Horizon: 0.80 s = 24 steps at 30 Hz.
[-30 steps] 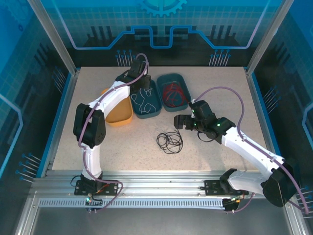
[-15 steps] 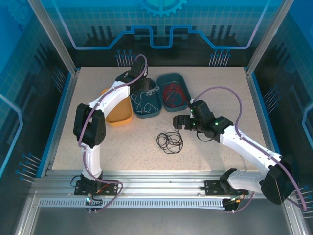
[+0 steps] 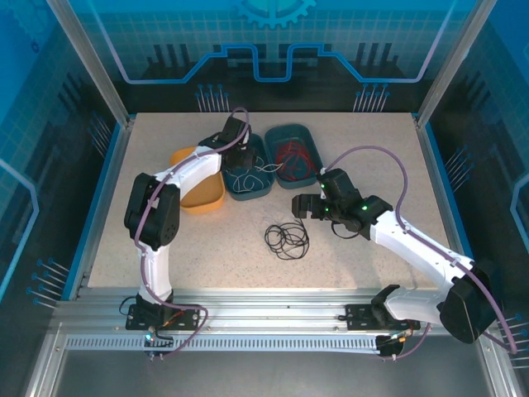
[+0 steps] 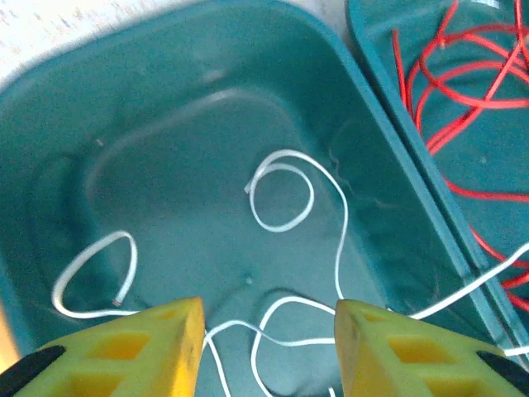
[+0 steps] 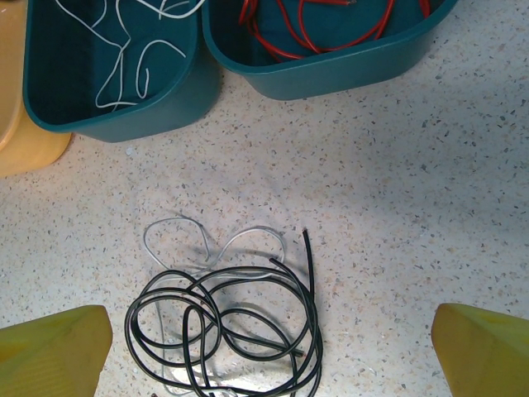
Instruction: Untangle the cables
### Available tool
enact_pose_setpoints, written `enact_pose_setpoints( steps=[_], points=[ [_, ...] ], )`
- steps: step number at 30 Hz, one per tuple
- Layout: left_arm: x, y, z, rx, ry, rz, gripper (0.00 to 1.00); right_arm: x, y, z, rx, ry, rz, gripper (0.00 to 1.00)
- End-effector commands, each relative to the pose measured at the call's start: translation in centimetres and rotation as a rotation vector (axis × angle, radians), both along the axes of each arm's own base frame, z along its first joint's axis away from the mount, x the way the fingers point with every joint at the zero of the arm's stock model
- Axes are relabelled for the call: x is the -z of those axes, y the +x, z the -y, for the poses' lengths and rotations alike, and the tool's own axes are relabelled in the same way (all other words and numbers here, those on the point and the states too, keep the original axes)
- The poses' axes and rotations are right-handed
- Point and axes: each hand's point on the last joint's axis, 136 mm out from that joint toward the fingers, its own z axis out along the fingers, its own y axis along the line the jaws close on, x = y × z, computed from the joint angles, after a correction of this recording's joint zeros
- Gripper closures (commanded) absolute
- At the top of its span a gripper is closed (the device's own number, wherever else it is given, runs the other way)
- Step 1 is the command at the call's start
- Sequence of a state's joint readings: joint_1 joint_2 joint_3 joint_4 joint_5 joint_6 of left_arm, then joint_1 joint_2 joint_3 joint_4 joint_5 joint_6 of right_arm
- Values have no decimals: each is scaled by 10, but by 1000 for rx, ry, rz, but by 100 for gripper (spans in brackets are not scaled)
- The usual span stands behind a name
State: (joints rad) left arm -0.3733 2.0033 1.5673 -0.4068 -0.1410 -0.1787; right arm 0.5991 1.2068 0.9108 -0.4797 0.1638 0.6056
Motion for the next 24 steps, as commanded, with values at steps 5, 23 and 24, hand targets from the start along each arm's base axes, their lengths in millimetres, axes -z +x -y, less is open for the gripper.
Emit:
enact_pose_setpoints(
  steps=[5, 23, 24],
  points=[
    [-13, -14, 21, 24, -82, 3, 54, -3, 3, -1, 12, 19, -7, 0],
    [-8, -25, 26, -454, -451, -166, 33, 3, -4, 4, 20, 18, -12, 0],
    [-7, -24, 28, -460, -469, -172, 33, 4, -4, 4, 19, 16, -11, 0]
  ],
)
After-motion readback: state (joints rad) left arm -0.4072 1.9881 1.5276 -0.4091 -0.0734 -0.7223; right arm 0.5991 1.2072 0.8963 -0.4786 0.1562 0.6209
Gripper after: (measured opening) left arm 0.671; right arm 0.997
